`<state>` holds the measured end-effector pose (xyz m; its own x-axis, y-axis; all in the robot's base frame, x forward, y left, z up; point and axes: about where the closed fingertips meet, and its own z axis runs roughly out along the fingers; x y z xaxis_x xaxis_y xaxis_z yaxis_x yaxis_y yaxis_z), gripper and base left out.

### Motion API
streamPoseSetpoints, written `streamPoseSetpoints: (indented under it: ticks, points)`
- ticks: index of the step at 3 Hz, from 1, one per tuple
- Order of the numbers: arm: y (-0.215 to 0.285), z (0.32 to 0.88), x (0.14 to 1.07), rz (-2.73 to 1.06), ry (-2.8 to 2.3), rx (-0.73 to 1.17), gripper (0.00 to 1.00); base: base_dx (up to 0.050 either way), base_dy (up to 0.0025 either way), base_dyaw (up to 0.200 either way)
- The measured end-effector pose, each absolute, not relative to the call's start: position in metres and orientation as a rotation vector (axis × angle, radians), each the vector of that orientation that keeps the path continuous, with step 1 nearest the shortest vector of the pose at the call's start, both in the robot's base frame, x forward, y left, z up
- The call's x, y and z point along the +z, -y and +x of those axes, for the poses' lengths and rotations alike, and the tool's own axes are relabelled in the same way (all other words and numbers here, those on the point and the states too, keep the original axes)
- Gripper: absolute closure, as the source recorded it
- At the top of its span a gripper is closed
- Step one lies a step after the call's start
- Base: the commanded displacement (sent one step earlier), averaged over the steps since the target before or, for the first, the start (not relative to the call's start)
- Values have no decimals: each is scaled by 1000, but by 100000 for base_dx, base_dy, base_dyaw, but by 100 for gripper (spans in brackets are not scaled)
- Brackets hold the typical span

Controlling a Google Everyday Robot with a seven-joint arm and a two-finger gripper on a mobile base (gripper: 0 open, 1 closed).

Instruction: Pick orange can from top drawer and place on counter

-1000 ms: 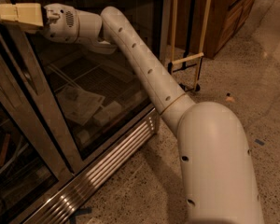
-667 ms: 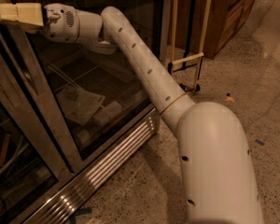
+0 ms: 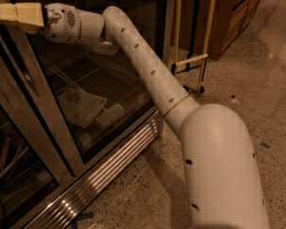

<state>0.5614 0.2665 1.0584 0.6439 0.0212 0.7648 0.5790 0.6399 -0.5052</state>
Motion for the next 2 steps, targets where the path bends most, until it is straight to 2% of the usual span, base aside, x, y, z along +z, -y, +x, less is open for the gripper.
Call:
streamPoseSetpoints:
  ticks: [2]
  points:
    - [-264,561,1068,-834,841,-401,100,0,0,0]
